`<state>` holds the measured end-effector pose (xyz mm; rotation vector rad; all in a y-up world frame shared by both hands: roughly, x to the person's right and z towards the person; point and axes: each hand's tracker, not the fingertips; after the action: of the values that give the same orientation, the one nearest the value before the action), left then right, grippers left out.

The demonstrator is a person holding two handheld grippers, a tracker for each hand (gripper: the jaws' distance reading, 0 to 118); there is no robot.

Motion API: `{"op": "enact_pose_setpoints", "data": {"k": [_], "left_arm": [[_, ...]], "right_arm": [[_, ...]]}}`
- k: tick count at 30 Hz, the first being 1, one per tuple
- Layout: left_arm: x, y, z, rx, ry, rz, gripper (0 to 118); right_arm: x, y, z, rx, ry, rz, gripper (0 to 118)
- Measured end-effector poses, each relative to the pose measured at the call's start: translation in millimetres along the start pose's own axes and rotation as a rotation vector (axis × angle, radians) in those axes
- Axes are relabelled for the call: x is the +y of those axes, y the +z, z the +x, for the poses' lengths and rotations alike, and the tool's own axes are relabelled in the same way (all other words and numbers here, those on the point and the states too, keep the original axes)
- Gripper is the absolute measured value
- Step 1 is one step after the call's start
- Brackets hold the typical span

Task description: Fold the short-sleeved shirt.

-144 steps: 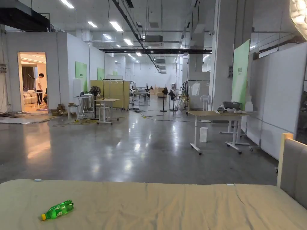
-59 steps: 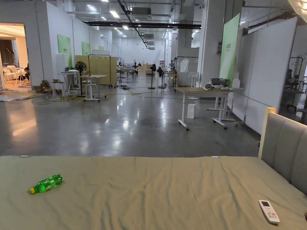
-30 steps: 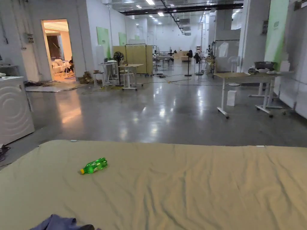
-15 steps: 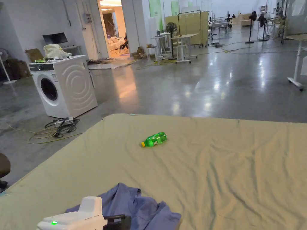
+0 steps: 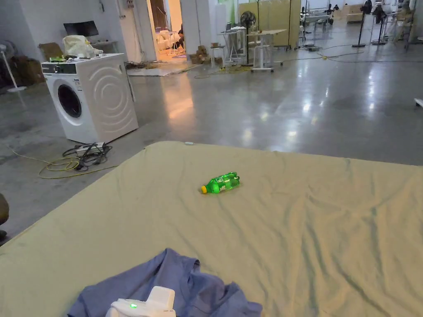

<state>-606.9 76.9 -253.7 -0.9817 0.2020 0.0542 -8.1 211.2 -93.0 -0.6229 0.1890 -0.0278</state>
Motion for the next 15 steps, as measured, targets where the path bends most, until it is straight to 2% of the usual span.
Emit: {"op": "enact_pose_setpoints", "data": {"k": [1,3,4,5,6,7,10,13,15], "left_arm": [[-0.4,-0.6,0.4,-0.036,0.021,0.017,90],[2.9,20.8,15.7,-0.014,0.039,0.009,87],[3.4,23.8,17.1,-0.024,0.034,0.016,77],[4.3,26.5,20.6,-0.050,0.013,0.039,55],[5.7,24.6,23.5,0.008,-0.028,0.045,16],[5.8,21.6,25.0,0.046,-0.038,0.021,5],[11.0,14.7,16.2,0.005,0.011,0.003,5],[21.9,28.1,-0.7,-0.056,0.141,0.030,4],[35.0,53.8,-6.8,-0.100,0.249,0.117,4]], "right_arm": [[0.1,-2.0,-2.3,0.000,0.006,-0.002,0],[-0.8,-5.4,-6.2,0.005,0.040,-0.009,0],[-1.4,-6.7,-7.3,0.011,0.050,-0.013,0],[-1.7,-7.9,-8.2,0.019,0.054,-0.017,0],[-2.0,-8.7,-8.6,0.028,0.054,-0.020,0],[-2.3,-8.4,-10.0,0.037,0.052,-0.022,0],[-3.3,-4.2,-9.4,0.047,0.039,-0.017,0],[-6.8,4.6,-1.9,0.053,0.026,-0.001,0],[-11.3,7.0,5.9,0.054,0.026,-0.009,0]]}}
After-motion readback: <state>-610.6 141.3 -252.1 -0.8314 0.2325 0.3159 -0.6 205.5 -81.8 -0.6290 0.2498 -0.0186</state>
